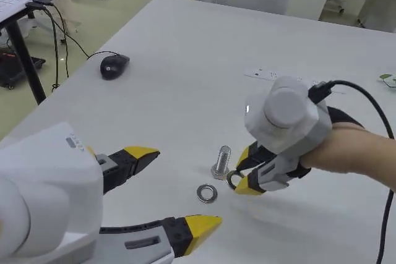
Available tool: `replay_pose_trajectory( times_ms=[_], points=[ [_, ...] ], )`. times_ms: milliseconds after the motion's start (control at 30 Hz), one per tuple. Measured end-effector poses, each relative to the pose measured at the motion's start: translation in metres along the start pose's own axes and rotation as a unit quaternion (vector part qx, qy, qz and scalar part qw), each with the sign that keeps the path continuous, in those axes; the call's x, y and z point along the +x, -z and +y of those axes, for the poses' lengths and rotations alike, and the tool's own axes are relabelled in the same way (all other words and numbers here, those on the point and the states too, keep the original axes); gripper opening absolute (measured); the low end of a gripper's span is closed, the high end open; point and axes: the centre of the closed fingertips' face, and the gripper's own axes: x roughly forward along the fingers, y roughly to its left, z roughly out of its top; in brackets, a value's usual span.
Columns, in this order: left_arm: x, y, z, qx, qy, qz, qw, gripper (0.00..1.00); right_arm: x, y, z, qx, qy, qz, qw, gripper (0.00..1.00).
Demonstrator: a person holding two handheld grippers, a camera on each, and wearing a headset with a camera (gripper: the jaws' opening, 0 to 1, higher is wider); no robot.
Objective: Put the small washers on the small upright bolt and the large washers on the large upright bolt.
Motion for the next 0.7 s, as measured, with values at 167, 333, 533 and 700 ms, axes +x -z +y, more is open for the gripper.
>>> replay_pose_trajectory(
  times_ms=[167,333,533,700],
  points=[
    [0.0,0.0,0.0,0.001,0.001,0.001,1.0,0.65,-0.015,-0.011,-0.019,-0.006,0.021,-0.007,0.9997,0.22],
    [0.001,0.001,0.001,0.002,0.0,0.003,1.0,0.65,-0.014,-0.024,-0.029,-0.021,0.024,-0.002,0.9995,0.22],
    [0.0,0.001,0.003,-0.001,-0.004,0.004,1.0,0.65,-0.001,-0.027,-0.037,-0.031,0.015,0.004,0.9994,0.22],
    [0.0,0.002,0.005,-0.003,-0.006,0.004,1.0,0.65,0.011,-0.02,-0.041,-0.033,0.004,0.02,0.9992,0.22]
  ],
)
